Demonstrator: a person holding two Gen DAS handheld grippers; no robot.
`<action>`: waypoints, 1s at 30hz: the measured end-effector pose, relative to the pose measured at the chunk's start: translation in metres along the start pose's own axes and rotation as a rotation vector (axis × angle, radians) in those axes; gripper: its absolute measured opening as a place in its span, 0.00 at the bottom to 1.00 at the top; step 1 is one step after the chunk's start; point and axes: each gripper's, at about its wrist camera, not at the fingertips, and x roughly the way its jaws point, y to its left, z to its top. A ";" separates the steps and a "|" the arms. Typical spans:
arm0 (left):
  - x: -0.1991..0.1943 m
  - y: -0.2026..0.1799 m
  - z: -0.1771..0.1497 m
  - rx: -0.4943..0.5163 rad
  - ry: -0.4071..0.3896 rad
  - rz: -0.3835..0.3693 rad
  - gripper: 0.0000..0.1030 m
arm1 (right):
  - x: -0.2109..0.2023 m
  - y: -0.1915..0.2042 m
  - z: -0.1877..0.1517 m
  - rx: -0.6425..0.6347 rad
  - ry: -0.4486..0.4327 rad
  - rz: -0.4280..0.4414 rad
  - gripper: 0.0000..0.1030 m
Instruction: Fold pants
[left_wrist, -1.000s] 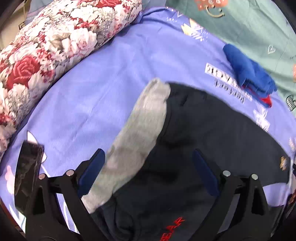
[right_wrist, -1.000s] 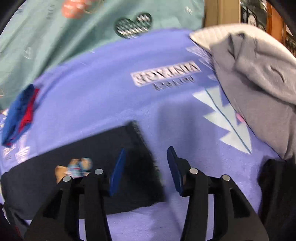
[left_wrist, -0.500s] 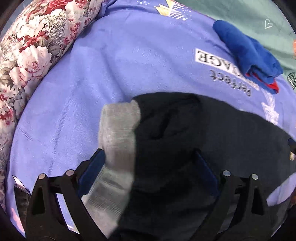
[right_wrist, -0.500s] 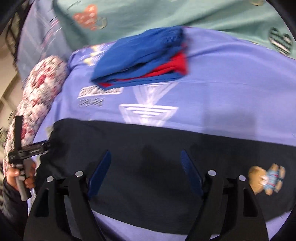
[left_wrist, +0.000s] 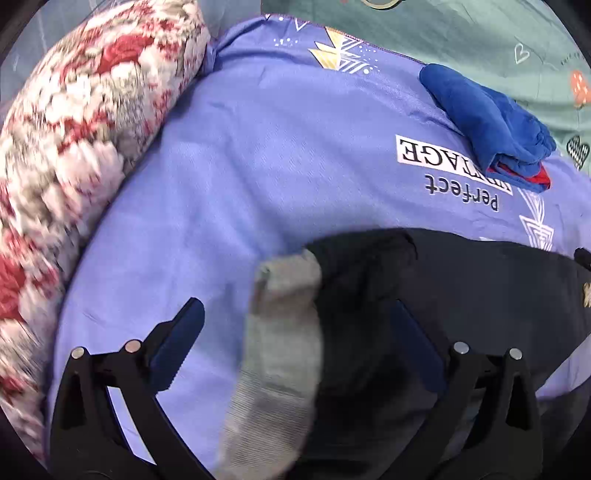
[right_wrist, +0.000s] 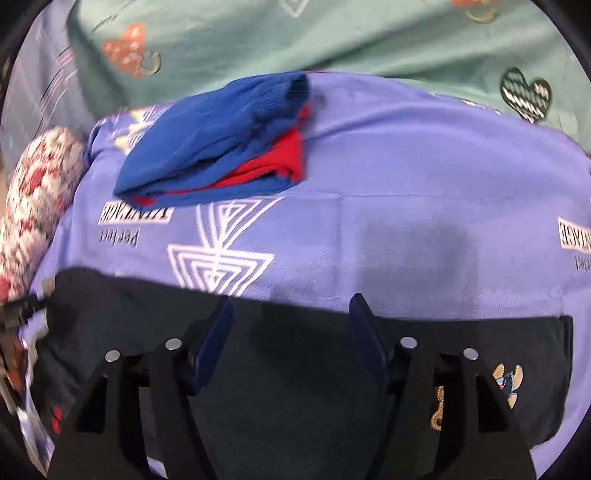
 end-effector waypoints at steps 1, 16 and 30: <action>0.003 0.005 0.005 0.021 -0.002 0.031 0.98 | -0.001 0.002 -0.001 -0.020 -0.003 -0.013 0.69; 0.062 0.021 0.045 0.069 0.058 -0.054 0.98 | -0.026 -0.007 -0.007 0.026 -0.051 0.046 0.82; -0.006 -0.039 0.033 0.129 -0.078 -0.026 0.97 | 0.027 0.086 -0.005 -0.133 0.109 0.170 0.37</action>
